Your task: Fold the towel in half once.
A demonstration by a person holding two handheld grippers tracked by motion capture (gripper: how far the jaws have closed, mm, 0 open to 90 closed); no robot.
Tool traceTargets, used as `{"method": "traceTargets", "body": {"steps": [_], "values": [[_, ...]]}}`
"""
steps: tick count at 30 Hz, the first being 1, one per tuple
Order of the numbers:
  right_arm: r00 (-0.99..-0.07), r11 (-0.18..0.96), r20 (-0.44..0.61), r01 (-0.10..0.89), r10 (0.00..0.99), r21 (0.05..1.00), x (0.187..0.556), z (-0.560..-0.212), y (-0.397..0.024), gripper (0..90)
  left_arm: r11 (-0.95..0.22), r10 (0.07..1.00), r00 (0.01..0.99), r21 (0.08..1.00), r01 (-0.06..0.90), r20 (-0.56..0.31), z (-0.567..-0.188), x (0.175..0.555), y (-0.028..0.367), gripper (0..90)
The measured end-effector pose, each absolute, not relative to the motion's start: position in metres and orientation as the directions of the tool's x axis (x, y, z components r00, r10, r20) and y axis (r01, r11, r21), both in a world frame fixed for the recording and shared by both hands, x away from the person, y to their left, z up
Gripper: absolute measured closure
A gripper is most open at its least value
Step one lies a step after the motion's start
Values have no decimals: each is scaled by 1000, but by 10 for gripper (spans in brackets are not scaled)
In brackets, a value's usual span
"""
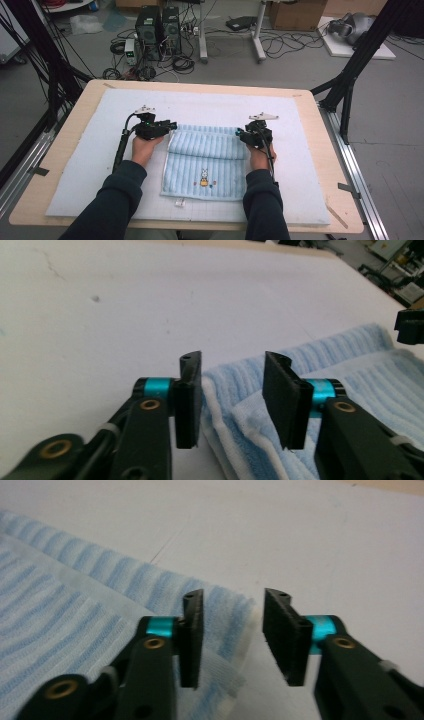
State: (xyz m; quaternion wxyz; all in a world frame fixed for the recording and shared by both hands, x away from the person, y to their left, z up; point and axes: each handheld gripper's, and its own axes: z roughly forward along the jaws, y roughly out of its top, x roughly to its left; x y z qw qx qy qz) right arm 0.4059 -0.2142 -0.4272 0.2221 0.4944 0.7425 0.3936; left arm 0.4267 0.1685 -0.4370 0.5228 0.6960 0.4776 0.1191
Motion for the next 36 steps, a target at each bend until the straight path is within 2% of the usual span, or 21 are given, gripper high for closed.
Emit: {"method": "traceTargets", "body": {"steps": [2,9,17,20,23,24,25,36], "values": [[-412,181,74,546,908,818,402,-423,-219,513,18,778,525,848,530,-345,-432,423,172,518],[-451,179,111,552,885,814,390,-414,-234,532,-7,727,581,841,541,-368,-431,416,170,508],[-448,206,125,619,885,758,395,-425,-231,565,-122,755,580,803,583,-306,-450,420,152,532],[-440,225,133,668,888,710,400,-434,-227,640,-170,768,586,800,576,-258,-452,419,147,593],[-467,256,135,678,874,689,400,-439,-225,783,-197,769,597,803,562,-229,-452,417,147,757],[-476,268,123,668,871,694,399,-438,-224,801,-208,769,601,805,556,-216,-451,417,147,821],[-483,283,106,661,869,695,399,-437,-223,809,-220,766,609,806,549,-205,-451,416,147,847],[-488,261,80,590,869,764,380,-423,-229,811,-138,737,628,853,503,-250,-435,401,152,865]]}}
